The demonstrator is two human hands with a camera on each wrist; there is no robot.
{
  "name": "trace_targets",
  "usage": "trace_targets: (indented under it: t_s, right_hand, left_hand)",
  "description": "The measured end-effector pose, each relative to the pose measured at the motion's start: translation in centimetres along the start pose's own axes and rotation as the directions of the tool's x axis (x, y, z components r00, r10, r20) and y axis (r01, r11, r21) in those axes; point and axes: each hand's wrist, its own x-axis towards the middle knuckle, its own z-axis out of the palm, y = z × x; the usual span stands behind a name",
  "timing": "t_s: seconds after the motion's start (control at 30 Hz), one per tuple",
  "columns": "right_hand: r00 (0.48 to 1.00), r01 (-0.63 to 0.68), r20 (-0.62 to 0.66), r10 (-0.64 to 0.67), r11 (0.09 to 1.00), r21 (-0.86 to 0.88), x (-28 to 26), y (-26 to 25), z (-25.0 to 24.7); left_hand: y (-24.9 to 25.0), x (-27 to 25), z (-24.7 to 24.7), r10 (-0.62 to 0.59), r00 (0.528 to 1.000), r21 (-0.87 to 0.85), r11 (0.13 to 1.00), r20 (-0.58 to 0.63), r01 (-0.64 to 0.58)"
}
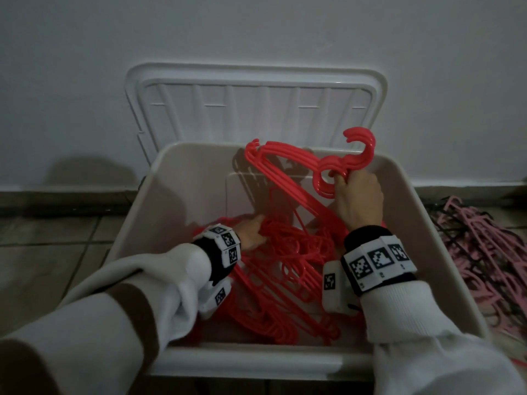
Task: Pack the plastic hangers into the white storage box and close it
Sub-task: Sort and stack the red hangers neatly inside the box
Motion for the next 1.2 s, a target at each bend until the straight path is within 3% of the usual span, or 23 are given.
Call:
trace_targets:
  t_s: [0.13, 0.2, 0.4, 0.47, 0.53, 0.63, 0.77, 0.93, 1.1, 1.2]
  right_hand:
    - [0.999, -0.019, -0.035, 0.023, 0.994, 0.11, -0.3, -0.3, -0.5]
    - [0.997, -0.01, -0.07, 0.025, 0.976, 0.217, -0.3, -0.4, -0.8]
    - [0.989, 0.046, -0.147, 0.012, 0.922, 0.384, 0.3, 0.0, -1.9]
    - [0.984, 0.056, -0.175, 0.018, 0.91, 0.411, 0.4, 0.7, -1.9]
    - [0.983, 0.042, -0.179, 0.038, 0.907, 0.42, 0.5, 1.2, -2.0]
    - [0.98, 0.039, -0.191, 0.048, 0.905, 0.423, 0.6, 1.4, -2.1]
    - [0.98, 0.049, -0.196, 0.024, 0.931, 0.361, 0.8, 1.8, -2.0]
    - [0.975, 0.052, -0.221, 0.038, 0.921, 0.386, 1.1, 2.1, -1.7]
    - [0.972, 0.044, -0.229, 0.052, 0.918, 0.394, 1.2, 2.0, -1.6]
    - [0.971, 0.047, -0.233, 0.046, 0.925, 0.377, 1.2, 2.1, -1.7]
  left_hand:
    - [1.1, 1.7, 0.4, -0.001, 0.988, -0.269, 0.962, -0.157, -0.042]
    - [1.5, 2.0, 0.6, -0.002, 0.98, -0.324, 0.944, -0.199, -0.064]
    - [1.9, 1.3, 0.3, 0.066, 0.981, -0.491, 0.858, -0.182, -0.149]
    - [1.8, 1.1, -0.1, -0.014, 0.985, -0.611, 0.786, -0.169, -0.094]
    - [1.7, 0.8, -0.4, -0.079, 0.993, -0.692, 0.721, -0.084, -0.001]
    - [1.5, 0.5, -0.4, -0.148, 0.989, -0.736, 0.672, -0.021, 0.085]
    - [1.1, 0.3, -0.3, -0.212, 0.977, -0.842, 0.532, -0.025, 0.093]
    - [1.3, 0.2, -1.0, -0.142, 0.99, -0.809, 0.581, 0.004, 0.087]
    - [1.0, 0.0, -1.9, -0.208, 0.977, -0.87, 0.489, -0.055, 0.055]
    - [0.7, 0.1, -2.2, -0.185, 0.979, -0.866, 0.5, -0.087, 0.018]
